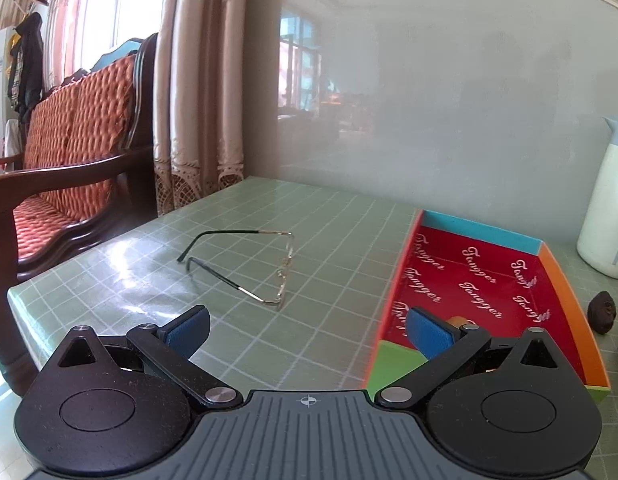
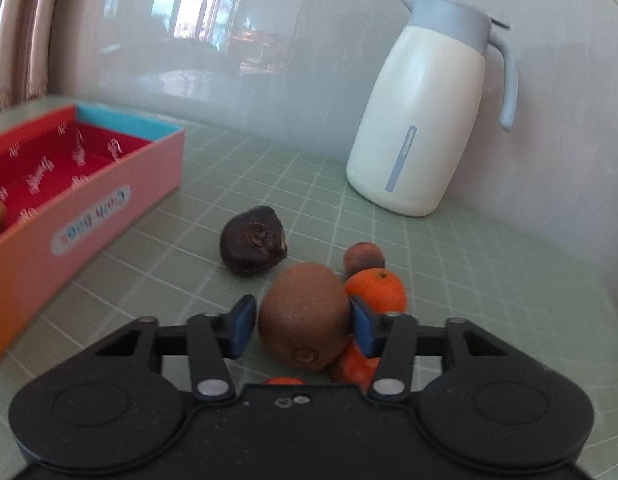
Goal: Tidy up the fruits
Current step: 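Reach the right gripper to the brown kiwi and close on it, then carry the kiwi over the red box and open the right gripper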
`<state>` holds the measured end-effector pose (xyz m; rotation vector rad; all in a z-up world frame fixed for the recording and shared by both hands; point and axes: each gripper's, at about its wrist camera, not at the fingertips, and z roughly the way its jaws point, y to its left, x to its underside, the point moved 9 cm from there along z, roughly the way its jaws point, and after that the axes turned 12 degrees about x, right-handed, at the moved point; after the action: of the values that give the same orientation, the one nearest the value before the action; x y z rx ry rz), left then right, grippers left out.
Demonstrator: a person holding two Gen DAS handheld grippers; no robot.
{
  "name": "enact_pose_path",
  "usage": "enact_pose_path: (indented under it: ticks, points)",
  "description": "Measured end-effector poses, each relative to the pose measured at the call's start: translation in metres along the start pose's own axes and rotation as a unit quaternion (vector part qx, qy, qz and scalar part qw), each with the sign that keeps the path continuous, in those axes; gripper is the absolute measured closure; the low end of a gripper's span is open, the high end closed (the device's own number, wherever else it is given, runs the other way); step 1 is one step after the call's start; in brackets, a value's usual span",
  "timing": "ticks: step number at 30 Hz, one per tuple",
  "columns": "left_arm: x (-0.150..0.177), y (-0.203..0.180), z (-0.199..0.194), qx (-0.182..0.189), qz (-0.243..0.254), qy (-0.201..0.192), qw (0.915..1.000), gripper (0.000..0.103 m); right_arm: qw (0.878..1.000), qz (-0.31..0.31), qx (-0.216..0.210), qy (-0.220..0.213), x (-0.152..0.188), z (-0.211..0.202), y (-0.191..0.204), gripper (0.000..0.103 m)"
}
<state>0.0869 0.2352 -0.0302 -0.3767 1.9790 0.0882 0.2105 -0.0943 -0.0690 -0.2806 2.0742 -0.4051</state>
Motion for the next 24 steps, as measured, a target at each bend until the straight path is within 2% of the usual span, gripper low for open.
enact_pose_path:
  ticks: [5, 11, 24]
  points:
    - [0.000, 0.006, -0.002, -0.001, -0.005, -0.003, 1.0000, 0.000, 1.000, 0.022, -0.012, 0.000, -0.004, -0.003, -0.002, 0.059]
    - [0.001, 0.007, -0.004, -0.002, 0.001, -0.005, 1.0000, 0.000, 0.998, 0.039, -0.029, -0.026, -0.019, -0.017, 0.006, 0.059]
    - [0.004, 0.030, -0.005, -0.026, 0.003, 0.006, 0.9996, 0.000, 0.984, 0.072, -0.122, -0.104, -0.057, -0.069, 0.063, 0.059]
